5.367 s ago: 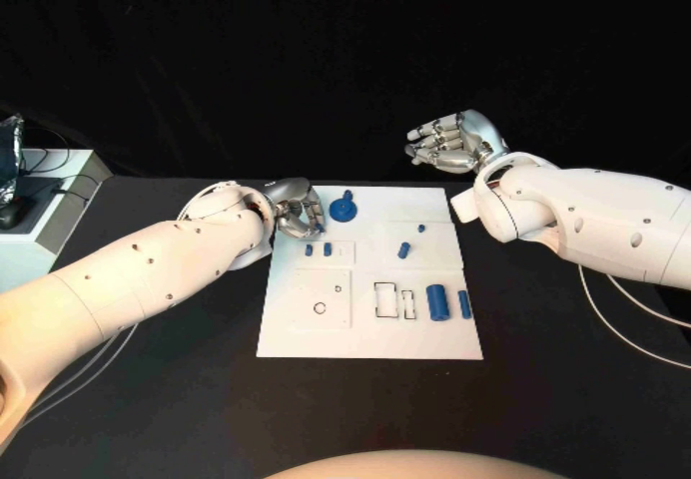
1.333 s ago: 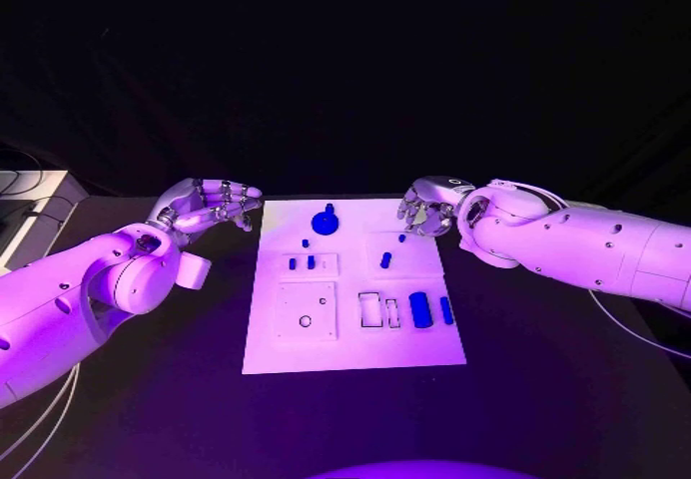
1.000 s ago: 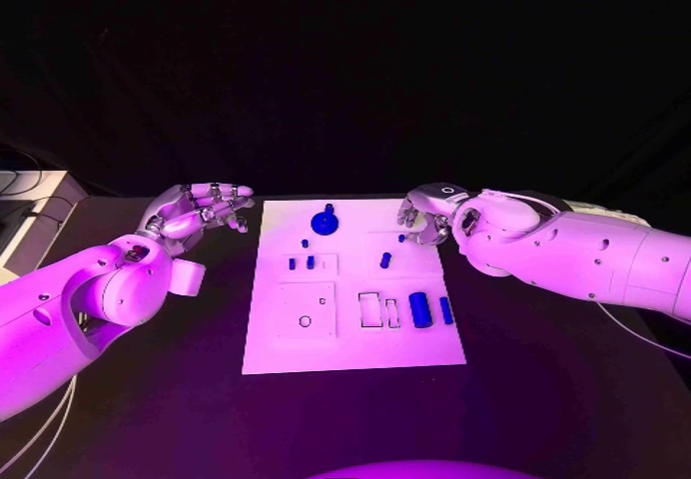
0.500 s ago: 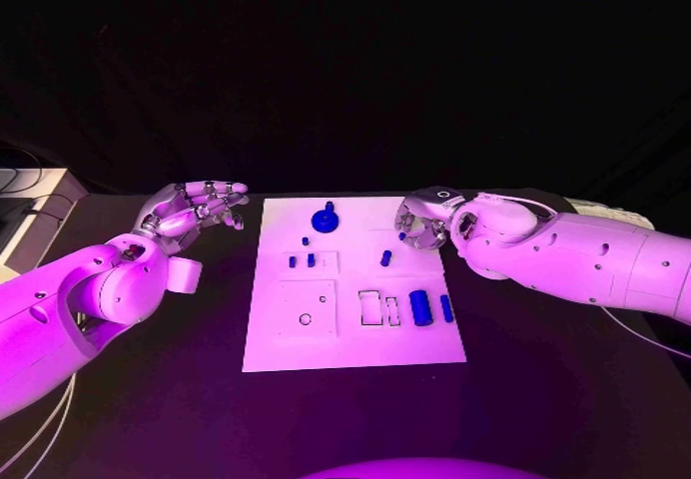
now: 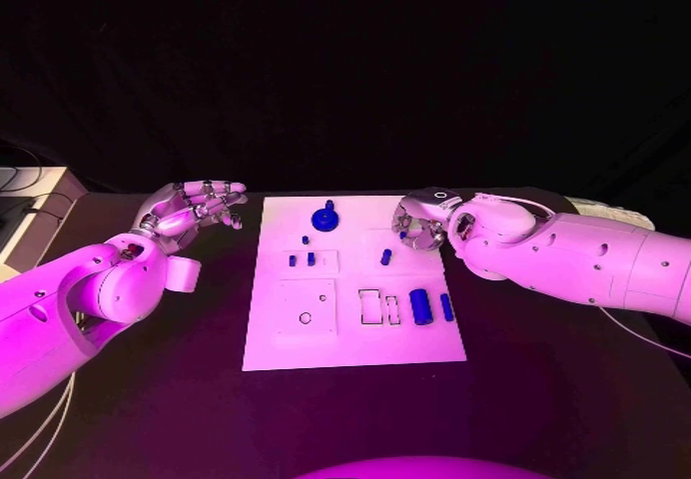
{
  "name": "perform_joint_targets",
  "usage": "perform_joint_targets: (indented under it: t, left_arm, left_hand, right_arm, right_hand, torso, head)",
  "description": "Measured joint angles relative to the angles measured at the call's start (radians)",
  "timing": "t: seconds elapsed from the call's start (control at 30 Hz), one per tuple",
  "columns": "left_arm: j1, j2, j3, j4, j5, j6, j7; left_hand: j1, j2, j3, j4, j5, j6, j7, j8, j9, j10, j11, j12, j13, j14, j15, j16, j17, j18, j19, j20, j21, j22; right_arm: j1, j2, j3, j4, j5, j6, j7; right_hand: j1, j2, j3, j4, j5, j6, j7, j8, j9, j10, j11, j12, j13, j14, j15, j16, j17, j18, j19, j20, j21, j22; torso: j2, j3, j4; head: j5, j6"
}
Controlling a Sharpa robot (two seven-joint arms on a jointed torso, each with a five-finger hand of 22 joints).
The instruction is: Assemble the parts on the task board
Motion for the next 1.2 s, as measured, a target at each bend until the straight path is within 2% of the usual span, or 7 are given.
perform_joint_targets:
  t: [0.17,0.3,0.4,0.53,1.03,1.13,1.2]
  left_arm:
    - [-0.001,0.000,0.000,-0.002,0.000,0.000,-0.001]
    - [-0.001,0.000,0.000,-0.003,0.000,0.000,-0.003]
    - [-0.001,0.000,0.000,-0.003,-0.001,0.000,-0.004]
    - [-0.002,0.000,0.000,-0.003,-0.002,0.000,-0.005]
    - [-0.002,0.002,0.001,-0.012,-0.009,0.000,-0.006]
    - [-0.003,0.004,0.001,-0.016,-0.010,0.000,-0.006]
    - [-0.003,0.005,0.001,-0.018,-0.011,0.000,-0.006]
  left_hand:
    - [0.000,0.000,0.000,0.000,0.000,0.000,0.000,0.000,0.000,0.000,0.000,0.000,0.000,0.000,0.000,0.000,0.000,0.000,0.000,0.000,0.000,-0.001]
    - [0.000,0.000,0.000,0.000,0.000,0.000,0.000,0.000,0.000,-0.002,0.002,0.000,-0.001,0.002,0.002,0.000,0.000,0.000,0.002,-0.002,0.000,-0.001]
    - [0.000,0.000,0.000,0.000,0.000,0.000,0.000,0.000,0.000,-0.004,0.004,0.000,-0.001,0.004,0.004,0.000,-0.001,0.000,0.003,-0.004,0.000,-0.001]
    - [0.000,0.000,0.000,0.000,0.000,0.000,0.000,0.000,0.000,-0.004,0.004,0.000,-0.001,0.004,0.004,0.000,-0.001,0.000,0.004,-0.004,0.000,-0.003]
    - [0.004,0.004,-0.003,-0.003,0.000,0.004,-0.004,0.007,0.000,-0.011,0.003,0.000,-0.002,0.007,0.000,0.000,-0.001,0.000,0.011,-0.004,0.000,-0.004]
    - [0.004,0.004,-0.003,-0.003,0.000,0.004,-0.004,0.007,0.000,-0.011,0.003,0.000,-0.003,0.007,0.000,0.000,-0.001,0.000,0.011,-0.004,0.000,-0.004]
    - [0.004,0.004,-0.003,-0.003,0.000,0.004,-0.004,0.007,0.000,-0.011,0.003,0.000,-0.003,0.007,0.000,0.000,-0.001,0.000,0.011,-0.004,0.000,-0.005]
  right_arm:
    - [-0.001,0.001,0.001,-0.003,0.002,-0.002,0.000]
    - [-0.002,0.002,0.001,-0.003,0.002,-0.002,0.001]
    - [-0.003,0.003,0.001,-0.002,0.000,-0.004,0.000]
    - [-0.005,0.003,0.001,0.001,-0.008,-0.009,-0.006]
    - [-0.014,-0.008,-0.002,0.029,-0.037,-0.060,-0.034]
    - [-0.014,-0.015,0.001,0.042,-0.038,-0.081,-0.035]
    - [-0.011,-0.020,0.004,0.051,-0.038,-0.096,-0.036]
  right_hand:
    - [0.011,0.011,0.022,-0.002,-0.008,0.017,-0.005,0.012,0.010,0.021,-0.008,0.004,0.002,0.000,-0.001,0.005,0.000,0.000,-0.004,-0.004,0.009,0.016]
    - [0.022,0.034,0.045,-0.012,-0.024,0.037,-0.014,0.037,0.026,0.044,-0.011,0.008,0.002,-0.002,-0.009,0.011,0.000,0.000,-0.012,-0.012,0.028,0.037]
    - [0.030,0.055,0.065,-0.026,-0.073,0.042,-0.012,0.050,0.039,0.051,-0.004,0.008,0.005,0.002,-0.013,0.016,0.000,0.000,-0.018,-0.018,0.043,0.057]
    - [0.039,0.069,0.082,-0.041,-0.092,0.042,-0.012,0.061,0.051,0.055,-0.001,0.005,0.010,-0.002,-0.016,0.023,0.004,0.000,-0.022,-0.022,0.053,0.075]
    - [0.045,0.077,0.096,-0.055,-0.111,0.042,-0.012,0.072,0.062,0.058,0.003,0.001,0.011,-0.002,-0.016,0.032,0.013,0.000,-0.025,-0.025,0.094,0.117]
    - [0.045,0.077,0.100,-0.053,-0.113,0.042,-0.012,0.072,0.065,0.058,0.003,0.001,0.011,-0.002,-0.016,0.032,-0.001,0.000,0.005,-0.021,0.164,0.189]
    - [0.045,0.077,0.104,-0.055,-0.115,0.042,-0.012,0.072,0.070,0.058,0.003,0.001,0.011,-0.002,-0.016,0.032,-0.010,-0.015,0.026,-0.022,0.213,0.239]
  torso:
    - [0.000,-0.0002,0.0001]
    - [0.000,-0.0002,0.0000]
    - [0.000,-0.0002,-0.0001]
    - [0.000,-0.0002,-0.0006]
    - [-0.002,0.0011,-0.0013]
    - [-0.004,0.0005,-0.0007]
    - [-0.005,-0.0002,0.0000]
  head:
    - [-0.001,-0.003]
    - [0.000,-0.004]
    - [0.000,-0.006]
    - [-0.001,-0.008]
    - [-0.004,-0.009]
    - [-0.004,-0.007]
    - [-0.003,-0.005]
